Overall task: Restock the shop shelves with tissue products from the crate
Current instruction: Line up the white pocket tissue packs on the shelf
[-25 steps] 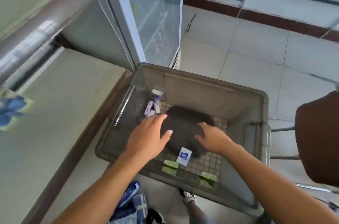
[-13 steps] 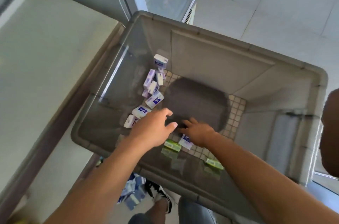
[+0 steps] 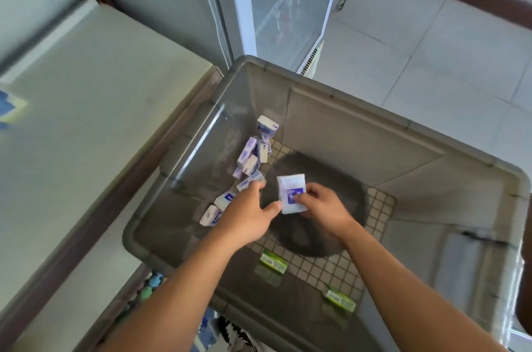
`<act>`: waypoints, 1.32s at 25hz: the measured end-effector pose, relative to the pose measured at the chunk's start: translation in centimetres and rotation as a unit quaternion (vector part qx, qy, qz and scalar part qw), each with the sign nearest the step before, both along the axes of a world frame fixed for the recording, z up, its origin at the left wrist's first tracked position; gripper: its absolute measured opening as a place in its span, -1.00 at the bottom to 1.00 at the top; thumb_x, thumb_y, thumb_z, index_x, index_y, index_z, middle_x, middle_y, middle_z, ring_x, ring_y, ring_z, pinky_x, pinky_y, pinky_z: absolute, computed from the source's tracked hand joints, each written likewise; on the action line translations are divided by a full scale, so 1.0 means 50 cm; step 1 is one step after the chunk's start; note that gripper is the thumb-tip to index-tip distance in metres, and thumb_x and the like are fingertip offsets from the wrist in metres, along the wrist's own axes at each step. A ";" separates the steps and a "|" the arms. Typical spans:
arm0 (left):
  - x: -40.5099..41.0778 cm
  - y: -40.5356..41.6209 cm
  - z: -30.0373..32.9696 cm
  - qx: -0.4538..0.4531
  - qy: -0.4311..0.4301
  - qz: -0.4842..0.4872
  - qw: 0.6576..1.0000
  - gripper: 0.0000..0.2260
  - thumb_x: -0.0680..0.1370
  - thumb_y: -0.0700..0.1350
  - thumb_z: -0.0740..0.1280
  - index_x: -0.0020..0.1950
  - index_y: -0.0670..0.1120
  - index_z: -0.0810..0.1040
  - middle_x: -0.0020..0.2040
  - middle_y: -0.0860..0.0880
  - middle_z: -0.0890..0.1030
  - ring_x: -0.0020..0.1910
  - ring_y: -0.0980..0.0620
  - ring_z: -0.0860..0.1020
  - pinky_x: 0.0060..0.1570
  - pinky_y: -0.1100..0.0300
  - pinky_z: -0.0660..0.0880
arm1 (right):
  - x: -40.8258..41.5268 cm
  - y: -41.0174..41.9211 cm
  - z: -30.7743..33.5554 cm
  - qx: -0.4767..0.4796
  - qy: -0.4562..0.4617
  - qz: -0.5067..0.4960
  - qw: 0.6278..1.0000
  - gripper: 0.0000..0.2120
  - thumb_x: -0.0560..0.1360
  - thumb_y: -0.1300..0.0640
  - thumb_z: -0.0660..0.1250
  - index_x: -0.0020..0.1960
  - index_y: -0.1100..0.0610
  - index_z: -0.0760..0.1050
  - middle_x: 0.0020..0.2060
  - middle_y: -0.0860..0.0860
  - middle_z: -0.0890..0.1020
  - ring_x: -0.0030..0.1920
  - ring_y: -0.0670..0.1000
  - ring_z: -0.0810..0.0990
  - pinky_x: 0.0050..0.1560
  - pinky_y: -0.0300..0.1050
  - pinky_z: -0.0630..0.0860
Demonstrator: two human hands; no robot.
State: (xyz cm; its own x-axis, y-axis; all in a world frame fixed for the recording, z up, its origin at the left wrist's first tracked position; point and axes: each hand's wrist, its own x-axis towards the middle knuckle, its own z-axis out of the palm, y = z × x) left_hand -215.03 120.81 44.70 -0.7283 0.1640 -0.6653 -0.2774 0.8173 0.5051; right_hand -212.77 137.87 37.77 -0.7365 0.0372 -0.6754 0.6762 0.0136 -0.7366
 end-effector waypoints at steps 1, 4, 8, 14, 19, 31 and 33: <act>-0.007 -0.001 0.003 0.029 0.010 0.038 0.999 -0.55 0.55 0.12 0.31 0.40 0.05 0.37 0.32 0.05 0.51 0.24 0.03 0.52 0.19 0.11 0.46 | -0.008 -0.012 0.029 -0.076 0.019 -0.013 0.997 -0.89 0.51 0.29 0.34 0.04 0.21 0.54 -0.16 0.05 0.66 -0.11 0.01 0.64 -0.17 -0.20 0.58; -0.018 -0.016 0.009 0.101 0.015 0.127 0.987 -0.73 0.55 0.04 0.35 0.21 0.02 0.53 0.12 0.05 0.64 0.05 0.10 0.60 0.09 0.07 0.55 | -0.012 -0.030 0.059 -0.224 0.020 0.008 0.974 -0.78 0.52 0.27 0.22 0.11 0.22 0.56 -0.06 0.11 0.68 -0.02 0.06 0.65 0.06 0.00 0.56; -0.012 -0.046 0.019 0.128 0.009 0.174 0.976 -0.74 0.56 0.03 0.33 0.21 -0.01 0.51 0.11 0.08 0.64 0.04 0.16 0.61 0.07 0.08 0.57 | -0.028 -0.047 -0.044 0.001 -0.053 0.019 0.998 -0.75 0.54 0.18 0.14 0.07 0.14 0.57 -0.07 0.11 0.69 -0.10 0.05 0.65 -0.11 -0.05 0.53; 0.004 -0.074 0.022 0.134 0.023 0.268 0.954 -0.79 0.54 0.04 0.36 0.10 0.01 0.46 0.01 0.09 0.66 -0.03 0.17 0.64 0.06 0.06 0.58 | -0.132 -0.119 -0.131 0.195 0.000 0.088 0.977 -0.51 0.54 -0.14 0.28 0.30 0.18 0.37 0.18 0.11 0.56 0.08 0.07 0.55 -0.11 -0.20 0.43; 0.003 -0.081 0.025 0.163 0.023 0.287 0.944 -0.85 0.55 -0.04 0.36 0.08 -0.03 0.48 -0.03 0.06 0.69 -0.09 0.18 0.66 -0.03 0.13 0.60 | -0.237 -0.160 -0.133 0.233 0.048 0.029 0.971 -0.71 0.56 -0.01 0.29 0.15 0.18 0.45 0.04 0.12 0.63 0.05 0.13 0.61 -0.20 -0.24 0.33; -0.030 -0.040 0.034 0.211 -0.008 0.329 0.921 -0.74 0.53 0.00 0.39 0.16 -0.02 0.46 0.06 0.03 0.68 -0.01 0.16 0.65 0.11 0.04 0.58 | -0.078 -0.042 0.103 -0.017 0.120 -0.119 0.985 -0.90 0.56 0.19 0.31 0.07 0.13 0.49 -0.10 0.07 0.70 -0.13 0.03 0.69 -0.12 -0.07 0.61; -0.033 -0.034 0.039 0.242 -0.011 0.345 0.907 -0.73 0.52 0.00 0.39 0.17 -0.02 0.48 0.05 0.04 0.69 0.02 0.12 0.66 0.15 -0.02 0.56 | -0.063 -0.046 0.133 0.007 0.146 -0.083 0.986 -0.91 0.55 0.17 0.33 0.04 0.15 0.49 -0.09 0.03 0.70 -0.10 -0.04 0.69 -0.16 -0.17 0.60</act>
State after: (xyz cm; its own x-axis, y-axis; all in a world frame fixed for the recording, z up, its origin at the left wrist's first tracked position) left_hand -216.70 119.11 46.66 -0.7556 -0.0484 -0.6532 -0.6532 0.1291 0.7461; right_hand -215.91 135.57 44.43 -0.8828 0.1807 -0.4337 0.4287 -0.0681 -0.9009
